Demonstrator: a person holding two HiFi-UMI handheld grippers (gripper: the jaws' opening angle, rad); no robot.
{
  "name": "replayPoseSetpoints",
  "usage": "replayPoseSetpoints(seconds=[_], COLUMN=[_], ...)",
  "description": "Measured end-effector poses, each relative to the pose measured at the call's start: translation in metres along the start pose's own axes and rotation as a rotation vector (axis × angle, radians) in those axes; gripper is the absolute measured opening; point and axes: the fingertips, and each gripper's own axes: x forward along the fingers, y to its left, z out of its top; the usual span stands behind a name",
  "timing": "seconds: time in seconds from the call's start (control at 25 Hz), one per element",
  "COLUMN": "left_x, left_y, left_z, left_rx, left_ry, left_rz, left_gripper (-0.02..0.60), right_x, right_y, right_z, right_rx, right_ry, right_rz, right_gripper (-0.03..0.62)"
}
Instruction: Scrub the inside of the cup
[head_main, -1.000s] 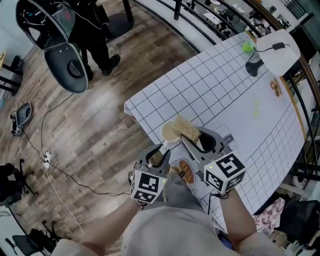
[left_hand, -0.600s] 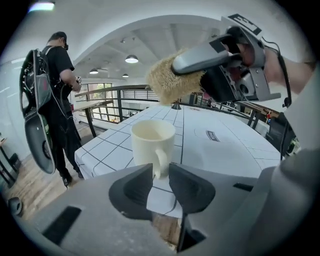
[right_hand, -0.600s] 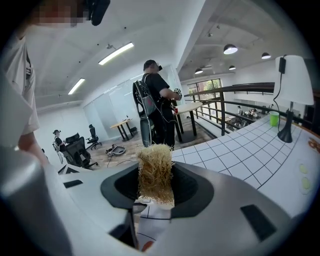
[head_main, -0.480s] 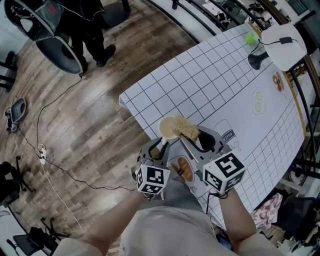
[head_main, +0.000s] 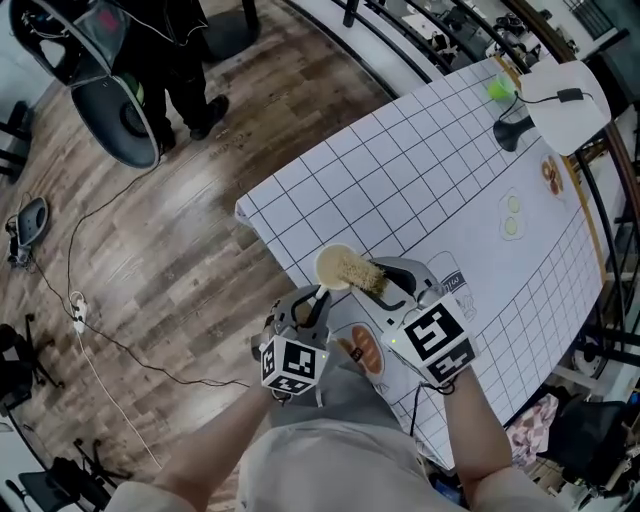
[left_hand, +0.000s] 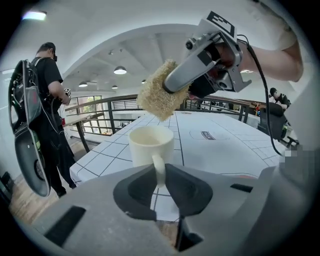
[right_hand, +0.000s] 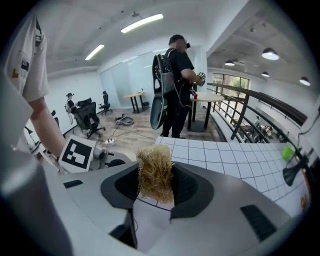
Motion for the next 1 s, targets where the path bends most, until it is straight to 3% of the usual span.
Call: replayPoseSetpoints(seconds=[0.2, 0.36, 1.0], left_x=[-0.016, -0.015, -0.016], left_y=[0.01, 0.021, 0.037], left_z=[-0.013, -0.011, -0.012], left_rx=[0.029, 0.031, -0.006], left_ry=[0.006, -0.01, -0.015], left_rz=[-0.002, -0.007, -0.023], left_gripper=[0.061, 0.061, 0.061], right_x=[0.031, 0.046, 0.065], right_y=[0.022, 0.022, 0.025], right_z=[-0.007, -0.015, -0.015], right_rx=[-0.143, -0.208, -0.24], right_ry=[0.206, 0.313, 0.32], right_rz=[0.081, 0.105, 0.117], right_gripper=[0.143, 0.143, 0.201])
